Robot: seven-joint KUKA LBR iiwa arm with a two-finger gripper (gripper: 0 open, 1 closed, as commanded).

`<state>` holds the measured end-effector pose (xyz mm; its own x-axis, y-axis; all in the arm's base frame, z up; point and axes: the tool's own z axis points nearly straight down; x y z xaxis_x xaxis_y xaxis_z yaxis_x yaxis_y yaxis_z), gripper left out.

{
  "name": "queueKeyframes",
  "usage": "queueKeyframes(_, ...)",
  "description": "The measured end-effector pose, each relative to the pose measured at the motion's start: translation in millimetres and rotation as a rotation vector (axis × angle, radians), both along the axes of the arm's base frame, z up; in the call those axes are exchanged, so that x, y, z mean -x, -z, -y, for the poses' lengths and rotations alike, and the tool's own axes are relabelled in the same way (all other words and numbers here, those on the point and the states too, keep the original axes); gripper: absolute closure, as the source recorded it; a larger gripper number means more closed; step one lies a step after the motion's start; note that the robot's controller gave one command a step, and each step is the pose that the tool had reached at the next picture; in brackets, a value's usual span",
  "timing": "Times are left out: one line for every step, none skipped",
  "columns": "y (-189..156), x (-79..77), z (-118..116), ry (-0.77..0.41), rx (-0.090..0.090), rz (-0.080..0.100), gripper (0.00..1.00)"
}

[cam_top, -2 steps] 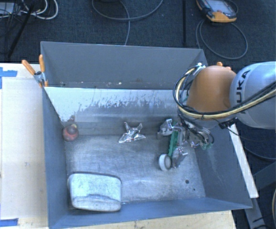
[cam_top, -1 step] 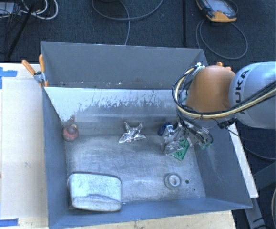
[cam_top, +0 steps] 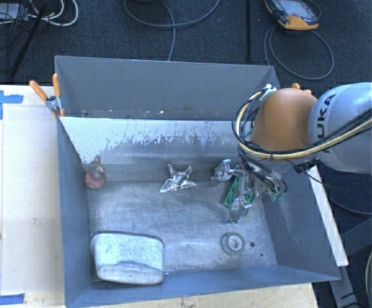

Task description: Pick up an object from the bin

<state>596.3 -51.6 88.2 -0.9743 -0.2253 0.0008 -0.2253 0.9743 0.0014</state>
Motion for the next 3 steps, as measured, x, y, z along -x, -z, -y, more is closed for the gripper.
queueKeyframes(-8, -20.1, 56, -0.013, 0.003, 0.004, 0.00)
queueKeyframes(17, -17.6, 62, 0.025, -0.002, 0.004, 0.00)
queueKeyframes(14, -17.9, 63, 0.028, -0.001, 0.004, 1.00)
